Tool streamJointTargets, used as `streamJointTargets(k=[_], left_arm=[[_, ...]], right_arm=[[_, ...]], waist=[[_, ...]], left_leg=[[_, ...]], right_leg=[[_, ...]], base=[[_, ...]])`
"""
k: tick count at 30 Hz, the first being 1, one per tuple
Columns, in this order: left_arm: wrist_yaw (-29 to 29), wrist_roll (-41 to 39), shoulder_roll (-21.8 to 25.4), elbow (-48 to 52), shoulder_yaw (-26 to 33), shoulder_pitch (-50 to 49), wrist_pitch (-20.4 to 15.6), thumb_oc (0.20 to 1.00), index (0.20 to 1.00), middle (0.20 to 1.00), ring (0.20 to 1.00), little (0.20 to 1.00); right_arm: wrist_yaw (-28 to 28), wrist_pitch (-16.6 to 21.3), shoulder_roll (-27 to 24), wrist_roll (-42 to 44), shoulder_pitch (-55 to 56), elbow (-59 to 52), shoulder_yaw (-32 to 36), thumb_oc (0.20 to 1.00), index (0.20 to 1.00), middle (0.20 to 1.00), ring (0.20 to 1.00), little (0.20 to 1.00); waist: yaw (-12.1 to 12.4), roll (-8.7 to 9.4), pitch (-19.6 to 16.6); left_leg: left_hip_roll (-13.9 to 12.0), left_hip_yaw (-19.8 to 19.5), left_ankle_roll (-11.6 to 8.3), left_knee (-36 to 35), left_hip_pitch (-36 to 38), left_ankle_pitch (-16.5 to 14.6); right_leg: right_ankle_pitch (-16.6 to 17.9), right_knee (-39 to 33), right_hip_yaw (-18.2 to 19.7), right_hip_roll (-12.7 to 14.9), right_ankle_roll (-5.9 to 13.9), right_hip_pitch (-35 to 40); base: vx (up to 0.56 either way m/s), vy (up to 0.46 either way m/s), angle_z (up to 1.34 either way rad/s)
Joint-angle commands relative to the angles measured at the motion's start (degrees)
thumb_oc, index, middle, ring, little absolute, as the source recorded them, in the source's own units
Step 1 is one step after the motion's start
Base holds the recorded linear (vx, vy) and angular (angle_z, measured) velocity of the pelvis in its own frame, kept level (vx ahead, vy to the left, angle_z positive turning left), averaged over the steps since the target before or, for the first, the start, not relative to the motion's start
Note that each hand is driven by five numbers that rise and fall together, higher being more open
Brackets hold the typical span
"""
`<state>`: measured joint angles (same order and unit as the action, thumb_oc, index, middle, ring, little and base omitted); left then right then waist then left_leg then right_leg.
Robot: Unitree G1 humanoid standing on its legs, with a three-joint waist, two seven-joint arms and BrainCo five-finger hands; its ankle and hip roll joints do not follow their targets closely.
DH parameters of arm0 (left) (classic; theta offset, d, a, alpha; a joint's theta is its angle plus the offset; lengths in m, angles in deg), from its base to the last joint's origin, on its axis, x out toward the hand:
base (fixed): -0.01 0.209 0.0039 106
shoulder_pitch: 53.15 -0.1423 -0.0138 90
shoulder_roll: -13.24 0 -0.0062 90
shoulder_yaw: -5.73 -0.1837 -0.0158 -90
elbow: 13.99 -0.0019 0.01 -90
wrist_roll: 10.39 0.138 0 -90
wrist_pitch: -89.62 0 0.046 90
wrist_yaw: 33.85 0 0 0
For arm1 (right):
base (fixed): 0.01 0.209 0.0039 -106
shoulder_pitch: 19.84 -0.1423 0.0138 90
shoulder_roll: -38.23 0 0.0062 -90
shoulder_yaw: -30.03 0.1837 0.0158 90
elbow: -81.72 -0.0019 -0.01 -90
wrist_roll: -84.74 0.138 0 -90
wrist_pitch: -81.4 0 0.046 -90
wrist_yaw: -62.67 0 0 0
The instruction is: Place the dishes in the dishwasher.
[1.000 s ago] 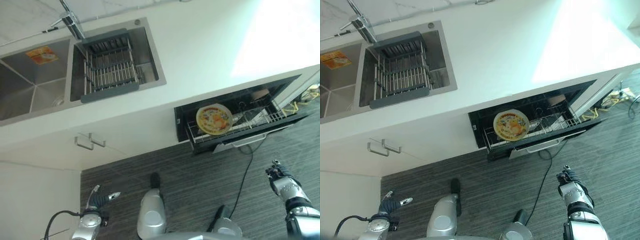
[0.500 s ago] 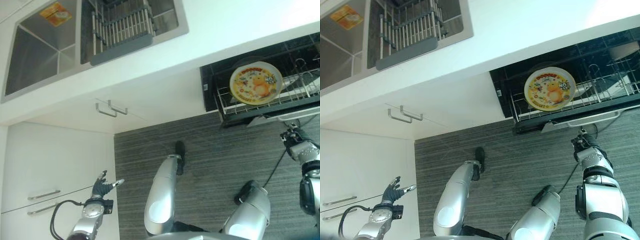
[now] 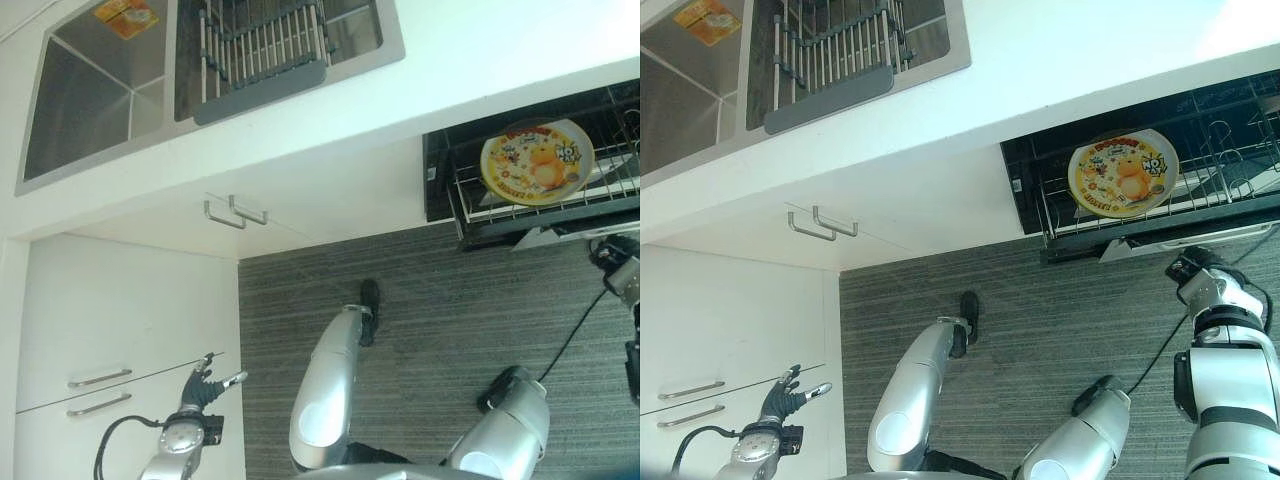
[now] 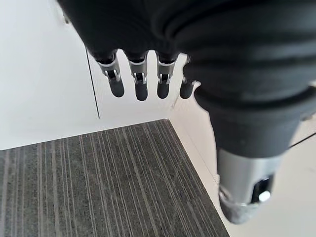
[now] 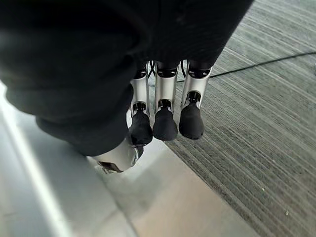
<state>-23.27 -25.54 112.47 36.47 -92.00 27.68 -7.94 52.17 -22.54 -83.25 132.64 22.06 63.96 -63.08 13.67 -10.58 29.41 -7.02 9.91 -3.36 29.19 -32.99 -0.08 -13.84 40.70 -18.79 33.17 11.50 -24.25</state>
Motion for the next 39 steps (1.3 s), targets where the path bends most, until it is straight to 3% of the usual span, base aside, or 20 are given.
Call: streamJointTargets(k=[1, 13, 16, 18, 26, 30, 35, 38, 39], left_arm=[[0.1, -2.9, 4.9, -1.7, 1.9, -2.2, -1.7, 1.000, 1.000, 1.000, 1.000, 1.000], [-3.2, -1.7, 4.8, -4.7, 4.2, -5.9, -3.3, 1.000, 1.000, 1.000, 1.000, 1.000], [-3.2, -1.7, 4.8, -4.7, 4.2, -5.9, -3.3, 1.000, 1.000, 1.000, 1.000, 1.000], [-3.6, -0.9, 5.6, -5.2, 5.1, -7.0, -2.9, 1.000, 1.000, 1.000, 1.000, 1.000], [-6.7, 2.3, 7.1, -6.3, 6.7, -8.3, -3.4, 1.000, 1.000, 1.000, 1.000, 1.000], [-7.0, 2.0, 7.5, -6.2, 6.8, -8.5, -4.1, 1.000, 1.000, 1.000, 1.000, 1.000], [-7.3, 2.3, 6.7, -8.6, 6.6, -8.2, -8.0, 1.000, 1.000, 1.000, 1.000, 1.000], [-7.3, 2.3, 6.8, -8.7, 6.6, -8.2, -8.1, 1.000, 1.000, 1.000, 1.000, 1.000], [-8.5, 1.5, 5.9, -8.0, 6.0, -7.5, -9.0, 1.000, 1.000, 1.000, 1.000, 1.000]], right_arm=[[0.7, 4.1, -7.5, -4.5, -16.6, -3.6, -4.7, 0.200, 0.200, 0.200, 0.200, 0.200], [-0.6, 2.5, -12.1, -12.0, -31.9, -2.7, -16.4, 0.200, 0.200, 0.200, 0.200, 0.200], [-0.5, 2.5, -12.1, -12.0, -31.9, -2.7, -16.5, 0.200, 0.200, 0.200, 0.200, 0.200], [-1.2, 2.6, -12.8, -14.2, -35.2, -2.3, -18.4, 0.200, 0.200, 0.200, 0.200, 0.200], [-0.4, 3.2, -13.0, -17.0, -41.7, -3.0, -24.2, 0.200, 0.200, 0.200, 0.200, 0.200], [-0.6, 3.0, -12.7, -16.4, -41.9, -3.2, -24.8, 0.200, 0.200, 0.200, 0.200, 0.200], [0.5, 4.0, -11.3, -16.2, -39.9, -3.4, -23.8, 0.200, 0.200, 0.200, 0.200, 0.200], [0.5, 4.0, -11.3, -16.2, -39.8, -3.5, -23.8, 0.200, 0.200, 0.200, 0.200, 0.200], [1.1, 6.4, -11.3, -14.0, -32.8, -5.6, -18.9, 0.200, 0.200, 0.200, 0.200, 0.200]], waist=[[3.1, -2.89, -0.1], [5.7, -4.91, -0.7], [5.7, -4.93, -0.7], [8.2, -4.76, -1.1], [10.2, -4.29, -1.1], [10.3, -4.12, -0.8], [10.1, -3.28, -0.1], [10.1, -3.28, -0.1], [9.2, -1.85, 0.4]], left_leg=[[-3.3, -3.7, -5.50, -5.2, 3.7, 1.2], [-1.8, -3.6, -5.11, -5.2, 2.7, 1.5], [-1.8, -3.6, -5.11, -5.2, 2.7, 1.5], [-1.2, -3.4, -4.98, -5.0, 2.7, 1.4], [-1.3, -4.1, -4.32, -3.3, 1.1, 1.1], [-1.3, -4.4, -4.21, -3.0, 1.0, 0.9], [-2.0, -5.1, -4.26, -2.8, 0.8, 1.0], [-2.0, -5.1, -4.27, -2.9, 0.8, 1.0], [-2.9, -5.1, -4.74, -3.3, 1.2, 1.4]], right_leg=[[-1.3, 4.6, 0.1, -0.9, -2.40, -2.2], [-2.7, 7.0, -1.0, 1.7, -2.79, -2.1], [-2.7, 6.9, -1.0, 1.7, -2.79, -2.1], [-2.6, 6.9, -3.1, 3.6, -3.03, 0.2], [-2.7, 7.0, -5.4, 4.9, -3.29, 3.1], [-2.5, 6.9, -5.1, 4.7, -3.37, 3.1], [-2.5, 5.6, -5.0, 3.4, -3.14, 3.5], [-2.5, 5.6, -5.0, 3.4, -3.15, 3.5], [-1.6, 3.0, -5.6, 2.3, -2.97, 4.9]], base=[[0.09, 0.011, 0.01], [0.13, 0.063, 0.06], [0.05, 0.020, 0.10], [0.33, 0.092, 0.07], [0.15, 0.003, 0.17], [0.04, -0.017, -0.03], [-0.01, -0.026, -0.02], [0.00, -0.002, -0.01], [-0.03, 0.029, 0.00]])
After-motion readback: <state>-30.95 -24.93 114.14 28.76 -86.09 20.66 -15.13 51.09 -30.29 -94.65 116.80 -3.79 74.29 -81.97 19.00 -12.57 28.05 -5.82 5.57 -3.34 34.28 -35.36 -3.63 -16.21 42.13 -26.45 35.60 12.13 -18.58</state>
